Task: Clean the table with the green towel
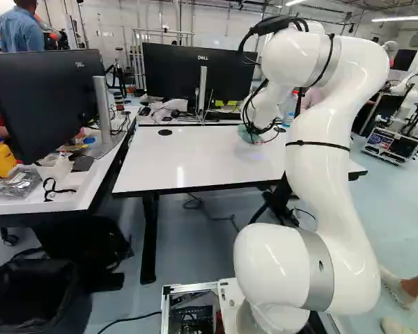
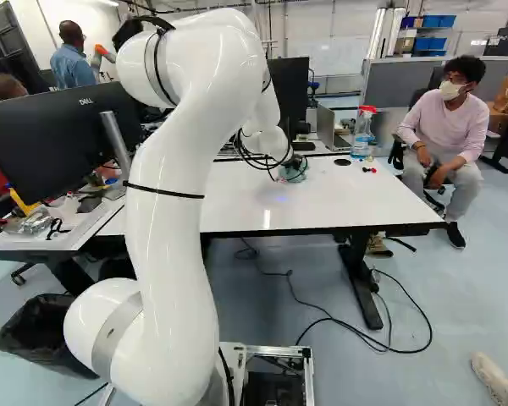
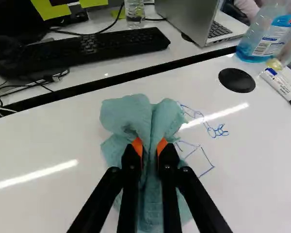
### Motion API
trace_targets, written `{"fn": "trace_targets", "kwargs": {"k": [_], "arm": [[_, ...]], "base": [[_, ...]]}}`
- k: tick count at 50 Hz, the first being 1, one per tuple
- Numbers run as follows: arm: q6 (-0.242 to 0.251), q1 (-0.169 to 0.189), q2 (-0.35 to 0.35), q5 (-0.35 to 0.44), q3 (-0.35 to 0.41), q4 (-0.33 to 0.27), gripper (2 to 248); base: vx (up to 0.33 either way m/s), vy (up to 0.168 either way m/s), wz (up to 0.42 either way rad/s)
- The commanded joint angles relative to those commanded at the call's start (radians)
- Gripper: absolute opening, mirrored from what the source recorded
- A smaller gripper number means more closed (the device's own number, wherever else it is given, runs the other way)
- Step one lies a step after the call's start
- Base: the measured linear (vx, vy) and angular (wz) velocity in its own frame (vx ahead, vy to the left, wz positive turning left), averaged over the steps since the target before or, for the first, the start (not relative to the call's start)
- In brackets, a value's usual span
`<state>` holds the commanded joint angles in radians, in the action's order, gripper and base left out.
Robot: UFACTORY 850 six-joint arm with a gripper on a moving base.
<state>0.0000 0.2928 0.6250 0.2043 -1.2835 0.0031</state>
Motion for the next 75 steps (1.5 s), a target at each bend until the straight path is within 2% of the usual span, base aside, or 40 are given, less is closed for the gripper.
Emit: {"fn": "trace_targets", "kwargs": {"k": [31,48,75], "arm": [[0.0,-0.001,0.003,-0.015,-0.005,0.0,51],[0.0,0.002,0.065,-0.015,-0.09,0.0,51],[0.0,0.053,0.141,-0.015,-0.199,0.0,51]], "base": [[0.0,0.0,0.0],[0.0,0.0,0.0],[0.0,0.0,0.0]]}}
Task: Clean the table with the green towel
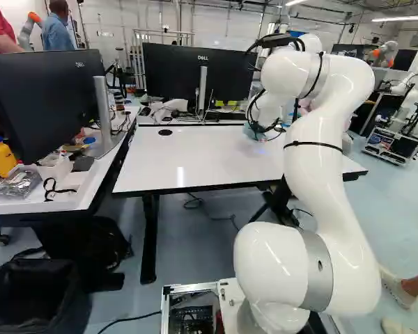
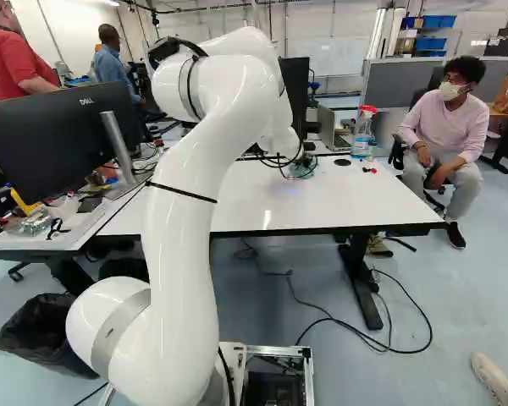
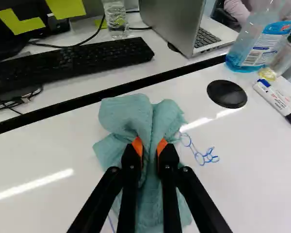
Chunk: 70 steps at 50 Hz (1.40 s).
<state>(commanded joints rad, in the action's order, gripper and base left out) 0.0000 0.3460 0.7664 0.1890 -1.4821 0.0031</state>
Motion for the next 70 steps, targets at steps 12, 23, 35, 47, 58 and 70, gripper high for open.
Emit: {"fn": "trace_targets", "kwargs": {"k": [12,23,35,47,58,70], "arm": [[0.0,0.025,0.028,0.0,-0.04,0.0,51],[0.0,0.05,0.032,0.0,-0.046,0.0,51],[0.0,0.071,0.001,0.0,-0.002,0.0,51],[0.0,0.08,-0.04,0.0,0.057,0.0,51],[0.0,0.086,-0.087,0.0,0.124,0.0,51],[0.0,0.088,-0.142,0.028,0.199,0.003,51]], "base": [[0.0,0.0,0.0],[0.0,0.0,0.0],[0.0,0.0,0.0],[0.0,0.0,0.0],[0.0,0.0,0.0],[0.0,0.0,0.0]]}}
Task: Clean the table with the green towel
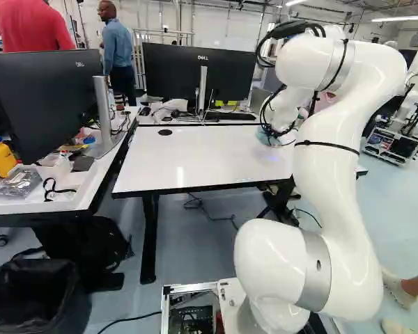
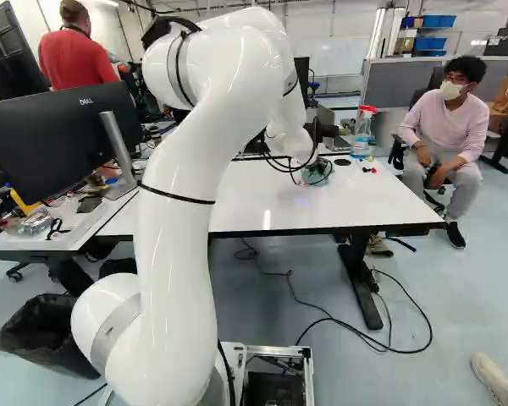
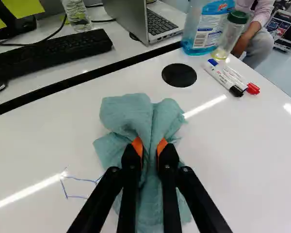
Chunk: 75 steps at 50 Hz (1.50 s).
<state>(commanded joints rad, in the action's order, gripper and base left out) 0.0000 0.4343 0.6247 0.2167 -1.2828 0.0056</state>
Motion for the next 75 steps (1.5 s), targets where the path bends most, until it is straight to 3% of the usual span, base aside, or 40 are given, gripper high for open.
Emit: {"fn": "trace_targets", "kwargs": {"k": [14,42,55,75], "arm": [[0.0,-0.017,-0.05,0.0,0.068,0.0,51],[0.0,-0.089,-0.077,0.0,0.104,0.0,51],[0.0,-0.116,-0.048,0.0,0.065,0.0,51],[0.0,-0.119,0.034,0.0,-0.046,0.0,51]], "base": [[0.0,0.0,0.0],[0.0,0.0,0.0],[0.0,0.0,0.0],[0.0,0.0,0.0]]}}
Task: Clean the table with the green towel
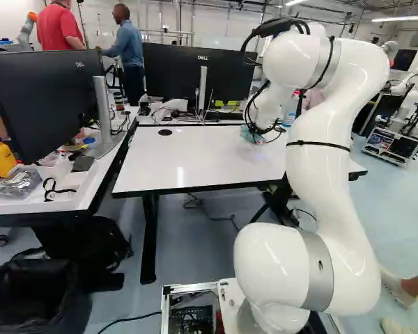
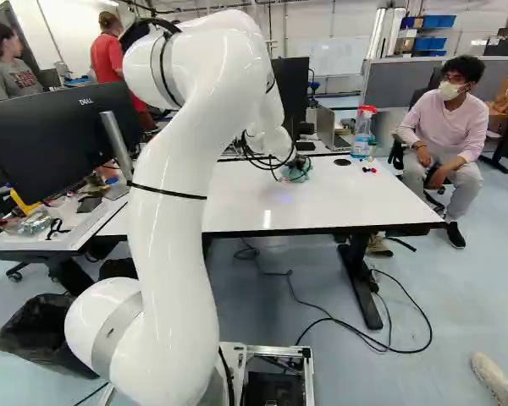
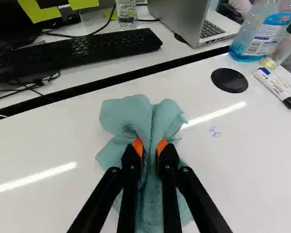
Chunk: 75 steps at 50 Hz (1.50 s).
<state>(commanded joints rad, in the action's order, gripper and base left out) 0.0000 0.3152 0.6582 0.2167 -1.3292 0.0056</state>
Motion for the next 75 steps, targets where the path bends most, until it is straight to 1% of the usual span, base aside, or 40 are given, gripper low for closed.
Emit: {"fn": "trace_targets", "kwargs": {"k": [35,43,49,56,75], "arm": [[0.0,0.037,0.15,0.0,-0.213,0.0,51],[0.0,0.053,0.168,0.0,-0.239,0.0,51],[0.0,0.066,0.169,0.0,-0.239,0.0,51],[0.0,0.081,0.157,0.0,-0.223,0.0,51],[0.0,0.109,0.093,0.0,-0.13,0.0,51]], "base": [[0.0,0.0,0.0],[0.0,0.0,0.0],[0.0,0.0,0.0],[0.0,0.0,0.0],[0.0,0.0,0.0]]}}
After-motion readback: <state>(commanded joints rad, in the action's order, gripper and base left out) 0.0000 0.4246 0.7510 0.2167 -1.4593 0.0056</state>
